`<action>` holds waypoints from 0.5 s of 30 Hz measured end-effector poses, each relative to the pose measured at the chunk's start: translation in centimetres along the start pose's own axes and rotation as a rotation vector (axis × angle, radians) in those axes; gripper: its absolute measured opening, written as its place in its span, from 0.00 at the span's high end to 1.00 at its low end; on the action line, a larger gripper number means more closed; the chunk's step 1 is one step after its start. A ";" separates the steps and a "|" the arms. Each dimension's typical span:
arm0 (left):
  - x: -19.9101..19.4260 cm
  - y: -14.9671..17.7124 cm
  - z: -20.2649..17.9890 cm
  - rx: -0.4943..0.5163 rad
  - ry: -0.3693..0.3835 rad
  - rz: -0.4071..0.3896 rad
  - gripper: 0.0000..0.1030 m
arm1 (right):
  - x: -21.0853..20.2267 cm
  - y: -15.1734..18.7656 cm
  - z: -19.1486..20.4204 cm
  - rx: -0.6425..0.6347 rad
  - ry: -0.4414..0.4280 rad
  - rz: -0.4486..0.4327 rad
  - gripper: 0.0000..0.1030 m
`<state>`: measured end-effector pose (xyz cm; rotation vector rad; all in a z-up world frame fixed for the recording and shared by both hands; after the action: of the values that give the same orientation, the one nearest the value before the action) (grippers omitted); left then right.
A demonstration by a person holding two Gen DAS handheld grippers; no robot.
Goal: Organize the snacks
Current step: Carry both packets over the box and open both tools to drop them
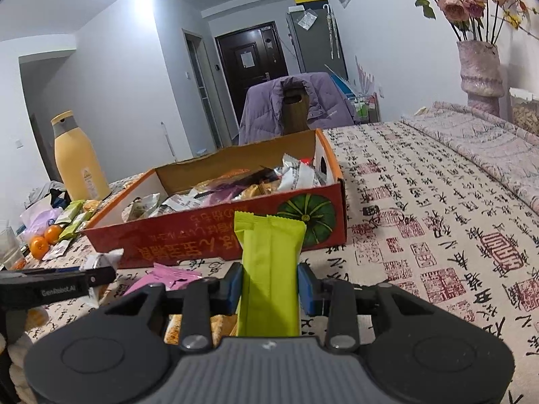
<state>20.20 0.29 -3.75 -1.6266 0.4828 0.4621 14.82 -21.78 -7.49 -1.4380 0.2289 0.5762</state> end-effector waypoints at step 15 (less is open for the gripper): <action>-2.7 -5.0 -1.4 0.017 0.029 -0.142 0.60 | -1.0 -3.8 1.3 -0.072 -0.013 -0.092 0.67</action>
<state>20.81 -0.50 1.98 -1.6407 0.3890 0.3279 15.68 -20.87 -3.54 -1.5056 0.1326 0.5227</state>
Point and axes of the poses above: each gripper's, at about its wrist camera, not at the fingertips, and x roughly the way its jaws point, z to its left, y to its underside, the point moved 7 cm from there along x, roughly the way its jaws point, and after that the axes turned 7 degrees about -x, right-handed, at the moved point
